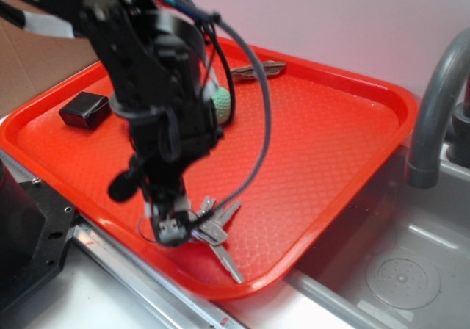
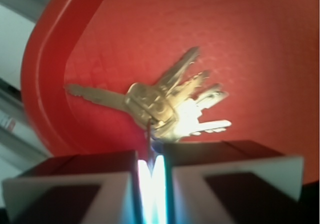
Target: Grab the silver keys.
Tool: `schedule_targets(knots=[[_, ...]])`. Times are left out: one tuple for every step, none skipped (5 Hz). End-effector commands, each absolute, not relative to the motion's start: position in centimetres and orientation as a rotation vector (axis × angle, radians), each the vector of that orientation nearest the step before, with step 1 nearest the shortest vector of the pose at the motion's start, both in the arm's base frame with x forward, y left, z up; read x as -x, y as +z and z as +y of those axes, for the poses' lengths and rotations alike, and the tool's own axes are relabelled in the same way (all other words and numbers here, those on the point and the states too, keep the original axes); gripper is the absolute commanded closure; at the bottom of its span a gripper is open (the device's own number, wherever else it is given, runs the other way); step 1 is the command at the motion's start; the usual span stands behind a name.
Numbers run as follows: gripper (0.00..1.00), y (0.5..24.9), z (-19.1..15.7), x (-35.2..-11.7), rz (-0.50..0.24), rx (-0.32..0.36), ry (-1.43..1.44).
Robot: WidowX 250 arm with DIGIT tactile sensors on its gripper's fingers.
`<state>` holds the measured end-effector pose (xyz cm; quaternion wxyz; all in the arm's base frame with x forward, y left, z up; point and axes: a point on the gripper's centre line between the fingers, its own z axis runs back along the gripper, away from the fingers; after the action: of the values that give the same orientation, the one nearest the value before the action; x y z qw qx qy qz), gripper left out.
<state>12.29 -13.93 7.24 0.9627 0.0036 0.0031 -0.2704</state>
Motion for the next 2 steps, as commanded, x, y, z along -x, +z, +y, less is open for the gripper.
schedule_targets(knots=[[1.00,18.2,-6.0,-11.5,-0.211,0.062,-0.163],[1.00,23.1,-2.0,-10.5,-0.161,0.103,0.062]])
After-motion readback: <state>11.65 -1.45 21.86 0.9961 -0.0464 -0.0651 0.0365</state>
